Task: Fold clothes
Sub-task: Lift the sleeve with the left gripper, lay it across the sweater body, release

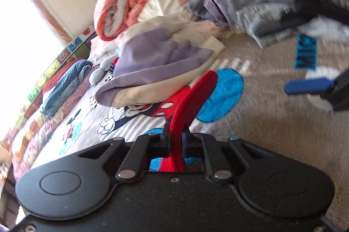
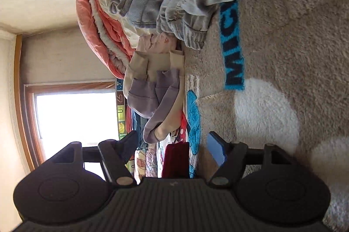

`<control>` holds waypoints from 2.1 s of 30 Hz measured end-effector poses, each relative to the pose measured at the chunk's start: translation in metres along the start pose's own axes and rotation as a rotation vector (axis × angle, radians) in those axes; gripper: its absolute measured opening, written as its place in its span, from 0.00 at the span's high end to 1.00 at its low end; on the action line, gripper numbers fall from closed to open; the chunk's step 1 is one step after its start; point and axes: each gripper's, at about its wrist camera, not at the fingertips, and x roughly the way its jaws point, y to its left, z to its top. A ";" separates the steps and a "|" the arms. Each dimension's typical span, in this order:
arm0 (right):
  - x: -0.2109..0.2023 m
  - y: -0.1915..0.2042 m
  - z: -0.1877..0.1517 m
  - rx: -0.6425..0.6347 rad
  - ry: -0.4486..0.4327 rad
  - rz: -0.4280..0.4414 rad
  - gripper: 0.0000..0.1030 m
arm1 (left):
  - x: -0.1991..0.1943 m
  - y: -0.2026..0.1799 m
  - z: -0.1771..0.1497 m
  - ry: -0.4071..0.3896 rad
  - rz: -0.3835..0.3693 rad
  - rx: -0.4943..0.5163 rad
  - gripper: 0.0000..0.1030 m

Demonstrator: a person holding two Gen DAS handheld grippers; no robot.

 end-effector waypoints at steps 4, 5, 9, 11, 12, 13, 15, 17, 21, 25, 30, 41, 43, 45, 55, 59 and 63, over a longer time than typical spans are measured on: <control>0.014 0.041 -0.042 -0.335 0.112 -0.016 0.31 | -0.045 0.085 -0.004 -0.097 -0.092 -0.354 0.93; 0.018 0.053 -0.059 -0.445 0.153 -0.014 0.31 | -0.056 0.105 -0.010 -0.119 -0.106 -0.429 0.93; 0.029 0.093 -0.137 -0.890 0.303 -0.010 0.31 | -0.089 0.167 -0.041 -0.154 -0.115 -0.640 0.93; 0.031 0.104 -0.179 -1.114 0.364 -0.022 0.31 | -0.100 0.188 -0.058 -0.154 -0.112 -0.710 0.93; 0.031 0.107 -0.201 -1.228 0.383 -0.037 0.31 | -0.106 0.198 -0.067 -0.156 -0.113 -0.744 0.93; 0.032 0.107 -0.218 -1.301 0.402 -0.047 0.31 | -0.111 0.205 -0.076 -0.155 -0.112 -0.773 0.93; 0.036 0.105 -0.248 -1.429 0.441 -0.066 0.32 | -0.121 0.218 -0.093 -0.152 -0.106 -0.823 0.93; 0.039 0.103 -0.275 -1.537 0.470 -0.085 0.34 | -0.130 0.231 -0.112 -0.154 -0.092 -0.861 0.93; 0.040 0.095 -0.306 -1.675 0.464 -0.136 0.43 | -0.144 0.251 -0.147 -0.161 -0.094 -0.940 0.93; 0.037 0.091 -0.318 -1.736 0.464 -0.140 0.50 | -0.152 0.265 -0.180 -0.162 -0.094 -1.001 0.93; 0.035 0.089 -0.331 -1.780 0.459 -0.133 0.52 | -0.159 0.283 -0.221 -0.168 -0.080 -1.083 0.93; 0.030 0.084 -0.354 -1.867 0.484 -0.111 0.60 | -0.157 0.297 -0.269 -0.072 -0.046 -1.172 0.93; 0.031 0.083 -0.356 -1.878 0.481 -0.107 0.60 | -0.159 0.298 -0.272 -0.069 -0.045 -1.179 0.93; 0.031 0.082 -0.357 -1.890 0.475 -0.108 0.60 | -0.162 0.299 -0.274 -0.065 -0.043 -1.183 0.93; 0.032 0.083 -0.356 -1.902 0.535 -0.090 0.60 | -0.138 0.299 -0.309 0.147 0.011 -1.247 0.93; 0.028 0.086 -0.355 -1.921 0.558 -0.038 0.61 | -0.136 0.299 -0.313 0.167 0.012 -1.255 0.92; 0.031 0.084 -0.353 -1.902 0.574 -0.047 0.59 | -0.139 0.299 -0.312 0.155 0.019 -1.270 0.92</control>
